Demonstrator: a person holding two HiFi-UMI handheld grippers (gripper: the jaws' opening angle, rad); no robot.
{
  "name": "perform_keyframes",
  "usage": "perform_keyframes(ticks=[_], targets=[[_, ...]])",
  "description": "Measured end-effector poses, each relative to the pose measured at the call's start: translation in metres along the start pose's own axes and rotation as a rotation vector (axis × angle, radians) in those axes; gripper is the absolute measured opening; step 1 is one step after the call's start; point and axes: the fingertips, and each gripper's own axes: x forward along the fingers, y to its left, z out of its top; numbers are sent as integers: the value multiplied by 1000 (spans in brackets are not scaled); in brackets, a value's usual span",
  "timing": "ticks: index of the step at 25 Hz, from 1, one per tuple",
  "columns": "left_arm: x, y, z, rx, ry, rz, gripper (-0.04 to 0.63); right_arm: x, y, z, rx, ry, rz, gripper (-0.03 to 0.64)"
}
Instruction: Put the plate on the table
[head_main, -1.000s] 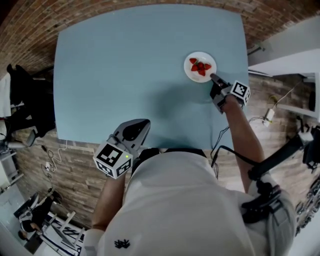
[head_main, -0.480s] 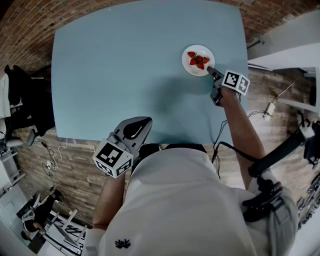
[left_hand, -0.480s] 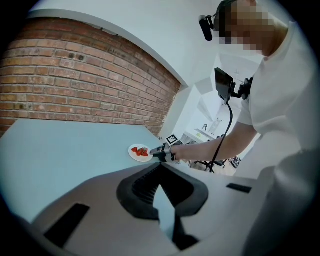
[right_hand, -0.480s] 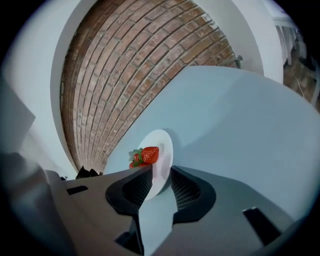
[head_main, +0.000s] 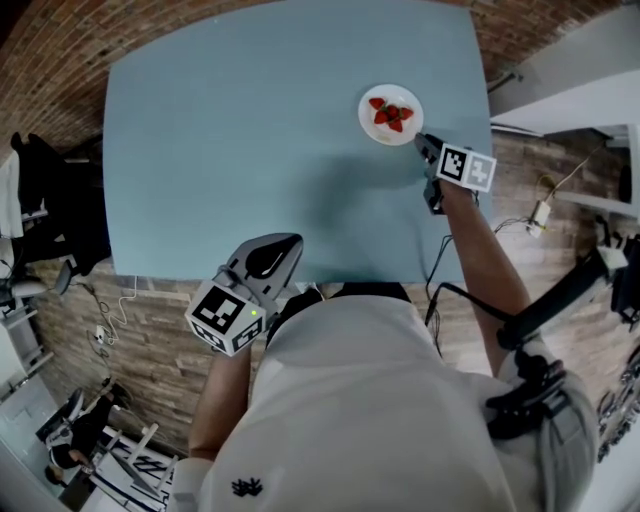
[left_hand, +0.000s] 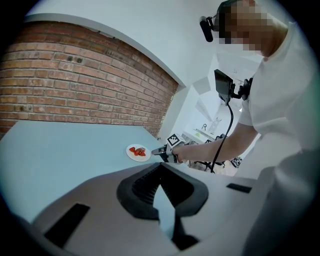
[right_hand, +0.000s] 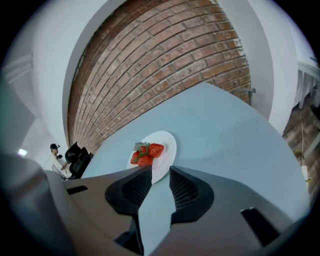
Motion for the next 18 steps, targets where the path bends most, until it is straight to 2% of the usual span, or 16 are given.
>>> perform_keyframes(ticks=[6,8,14,18], targets=[[-13,-10,-6,35,-13,-27,0,-32,31,-18,-182,-3,9,105],[-20,-15,-10,49,-24,-46,0,-48,49,-29,-258,-11,14,11],[-55,-32,-29,92,-55,-108,0,-102,115,-71,-473,-27,17,8],[-79,-36,-44,125,-68,-127,1,-136,158,-105,-549,-39,28,8]])
